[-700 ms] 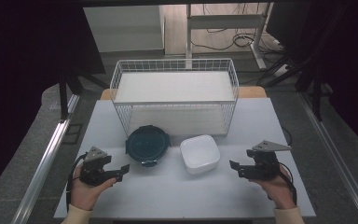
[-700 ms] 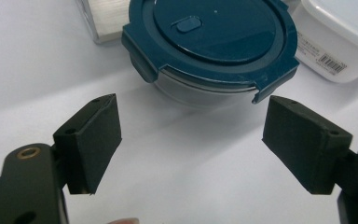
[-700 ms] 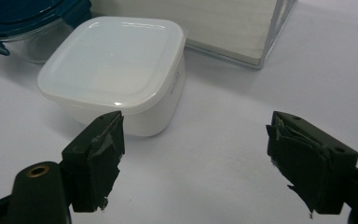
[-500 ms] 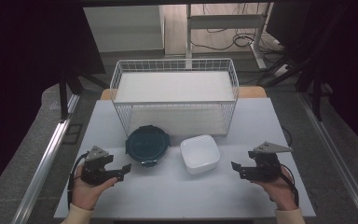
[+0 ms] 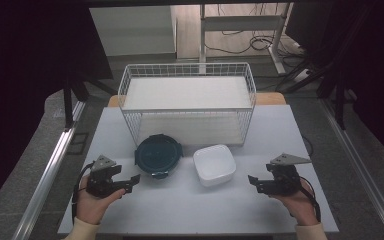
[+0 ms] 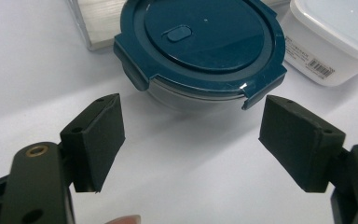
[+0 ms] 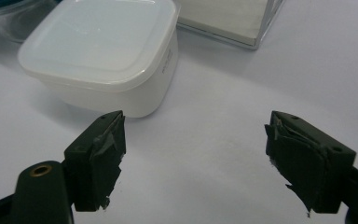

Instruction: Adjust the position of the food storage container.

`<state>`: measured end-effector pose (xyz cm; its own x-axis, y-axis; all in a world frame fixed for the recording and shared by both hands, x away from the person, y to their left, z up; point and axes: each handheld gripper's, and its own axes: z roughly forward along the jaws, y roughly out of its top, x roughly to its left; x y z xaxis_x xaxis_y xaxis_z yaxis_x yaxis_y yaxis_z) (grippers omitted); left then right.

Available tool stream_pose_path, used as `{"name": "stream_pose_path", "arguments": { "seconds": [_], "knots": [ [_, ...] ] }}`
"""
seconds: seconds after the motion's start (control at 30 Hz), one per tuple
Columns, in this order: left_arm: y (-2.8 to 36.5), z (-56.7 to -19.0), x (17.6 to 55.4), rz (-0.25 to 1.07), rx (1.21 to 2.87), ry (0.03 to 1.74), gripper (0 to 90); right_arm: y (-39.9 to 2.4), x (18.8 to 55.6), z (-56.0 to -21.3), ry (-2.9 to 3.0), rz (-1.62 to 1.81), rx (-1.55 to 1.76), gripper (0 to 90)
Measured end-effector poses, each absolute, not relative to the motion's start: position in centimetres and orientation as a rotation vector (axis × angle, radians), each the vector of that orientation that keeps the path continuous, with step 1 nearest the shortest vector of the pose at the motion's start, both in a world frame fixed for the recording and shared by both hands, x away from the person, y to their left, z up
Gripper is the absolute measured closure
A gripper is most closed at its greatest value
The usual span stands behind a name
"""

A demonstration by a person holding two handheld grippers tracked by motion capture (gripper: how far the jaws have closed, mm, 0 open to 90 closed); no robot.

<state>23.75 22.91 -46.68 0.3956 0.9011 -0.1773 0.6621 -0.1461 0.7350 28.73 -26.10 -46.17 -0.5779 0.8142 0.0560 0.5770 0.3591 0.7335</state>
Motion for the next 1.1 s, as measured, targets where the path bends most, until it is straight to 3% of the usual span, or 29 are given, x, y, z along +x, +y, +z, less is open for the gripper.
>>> {"name": "stream_pose_path", "arguments": {
  "seconds": [0.6, 1.1],
  "knots": [
    [23.0, -45.0, 24.3, 0.343, 1.83, 1.329, 27.6, -26.0, 28.5, -46.8, 2.318, 1.024, 1.241, 21.3],
    [21.9, -43.5, 27.4, 0.348, 1.837, 1.289, 34.0, -26.3, 28.1, -46.6, 2.302, 1.018, 1.245, 22.4]
  ]
}}
